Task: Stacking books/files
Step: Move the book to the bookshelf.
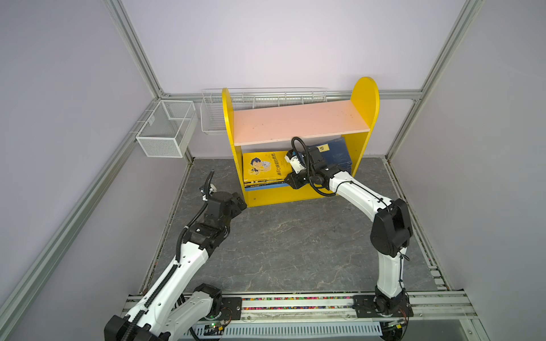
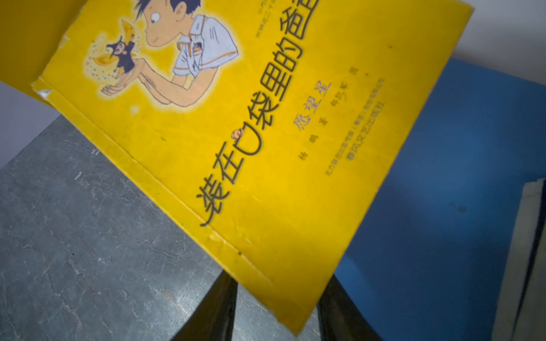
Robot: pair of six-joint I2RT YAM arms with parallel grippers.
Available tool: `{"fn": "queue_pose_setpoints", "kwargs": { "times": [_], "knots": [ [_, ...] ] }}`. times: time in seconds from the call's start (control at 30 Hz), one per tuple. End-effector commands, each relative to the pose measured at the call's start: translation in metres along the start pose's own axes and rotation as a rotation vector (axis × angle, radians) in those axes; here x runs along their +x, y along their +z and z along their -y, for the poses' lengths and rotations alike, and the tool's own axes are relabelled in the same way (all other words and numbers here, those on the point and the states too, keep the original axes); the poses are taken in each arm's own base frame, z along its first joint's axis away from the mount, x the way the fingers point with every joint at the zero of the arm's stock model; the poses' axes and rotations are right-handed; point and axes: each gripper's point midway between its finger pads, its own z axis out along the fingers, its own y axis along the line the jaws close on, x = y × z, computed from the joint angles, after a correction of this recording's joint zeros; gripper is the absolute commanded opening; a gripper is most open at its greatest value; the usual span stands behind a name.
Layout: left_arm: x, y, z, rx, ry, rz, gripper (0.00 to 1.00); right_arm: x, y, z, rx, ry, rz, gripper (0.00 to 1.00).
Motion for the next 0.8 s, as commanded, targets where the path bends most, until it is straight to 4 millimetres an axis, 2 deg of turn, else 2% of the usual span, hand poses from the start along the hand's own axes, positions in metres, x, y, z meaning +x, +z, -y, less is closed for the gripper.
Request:
{"fn": "queue_pose_setpoints", "kwargs": {
  "times": [0.0,0.13,0.23,0.37,0.43,0.5,0.57,0.63,0.73,0.77],
  "knots": [
    [0.003,0.001,-0.003,-0.008,0.000,-0.011,0.97,-0.011,0.007,-0.002,-0.011,-0.040,0.019,0.45],
    [0.004,0.003,-0.003,-0.013,0.005,-0.016,0.97,-0.010,0.007,-0.007,-0.036,-0.043,0.011,0.46],
    [0.002,0.004,-0.006,-0.030,0.021,-0.009,0.97,-0.008,-0.002,-0.004,-0.012,-0.028,0.024,0.48],
    [-0.005,0.005,-0.021,-0.098,0.053,0.005,0.98,-0.005,-0.039,0.002,0.054,0.005,0.092,0.50],
    [-0.011,0.007,-0.035,-0.145,0.049,0.019,0.99,0.001,-0.067,0.003,0.084,0.045,0.140,0.51],
    [-0.017,0.010,-0.052,-0.200,0.032,0.030,1.00,0.015,-0.091,0.009,0.138,0.106,0.184,0.52],
    [-0.023,0.016,-0.073,-0.284,0.015,0.046,0.99,0.037,-0.117,0.027,0.242,0.184,0.232,0.55],
    [-0.028,0.021,-0.095,-0.397,0.018,0.082,0.99,0.070,-0.152,0.062,0.457,0.276,0.272,0.59],
    [-0.035,0.028,-0.121,-0.558,0.056,0.164,0.99,0.119,-0.199,0.108,0.739,0.348,0.296,0.71],
    [-0.037,0.032,-0.127,-0.596,0.079,0.196,0.99,0.137,-0.208,0.120,0.814,0.356,0.284,0.73]
  ]
}}
